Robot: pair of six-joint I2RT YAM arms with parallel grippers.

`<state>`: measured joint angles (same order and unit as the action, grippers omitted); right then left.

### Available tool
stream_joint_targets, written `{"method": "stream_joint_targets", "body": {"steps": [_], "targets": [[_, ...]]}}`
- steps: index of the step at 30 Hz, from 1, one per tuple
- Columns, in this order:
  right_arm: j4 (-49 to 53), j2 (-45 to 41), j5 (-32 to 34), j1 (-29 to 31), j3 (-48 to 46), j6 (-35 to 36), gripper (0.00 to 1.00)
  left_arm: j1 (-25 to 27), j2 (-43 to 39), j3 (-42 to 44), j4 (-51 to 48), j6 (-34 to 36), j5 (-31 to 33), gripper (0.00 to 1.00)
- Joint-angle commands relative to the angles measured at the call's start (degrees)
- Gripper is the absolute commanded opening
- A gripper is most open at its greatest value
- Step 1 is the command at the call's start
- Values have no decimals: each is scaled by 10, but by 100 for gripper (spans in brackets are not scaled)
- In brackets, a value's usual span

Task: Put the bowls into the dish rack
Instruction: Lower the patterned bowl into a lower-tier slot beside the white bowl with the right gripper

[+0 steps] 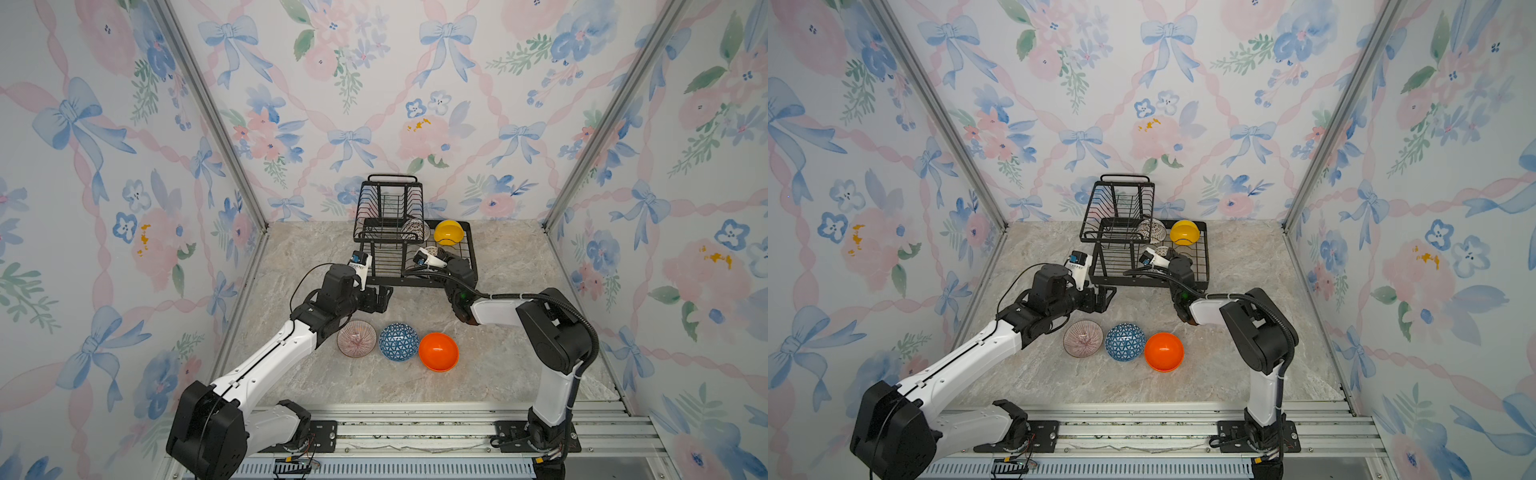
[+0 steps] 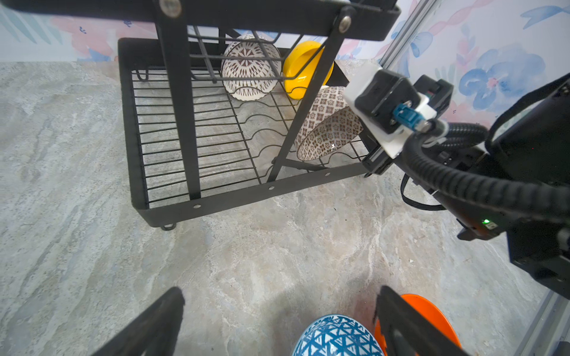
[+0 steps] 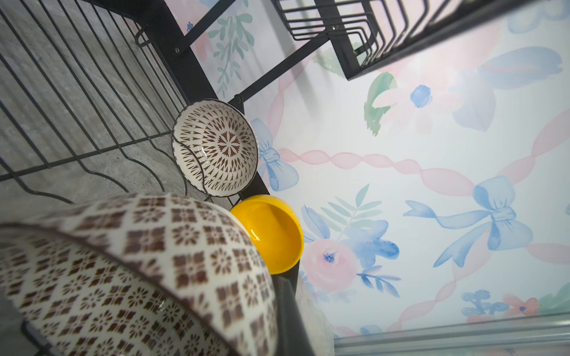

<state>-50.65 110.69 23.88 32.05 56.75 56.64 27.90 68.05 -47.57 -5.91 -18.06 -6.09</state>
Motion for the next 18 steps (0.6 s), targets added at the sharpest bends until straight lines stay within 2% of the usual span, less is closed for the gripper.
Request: {"method": "stream_joint_targets", "body": {"steps": [1,18], "targets": [[-77,13,11,6,37,41,0,-6,-11,9,-9,0,-11,98],[-75,95,22,-20,146,115,0,-10,-9,11,-13,2,-18,98]]}}
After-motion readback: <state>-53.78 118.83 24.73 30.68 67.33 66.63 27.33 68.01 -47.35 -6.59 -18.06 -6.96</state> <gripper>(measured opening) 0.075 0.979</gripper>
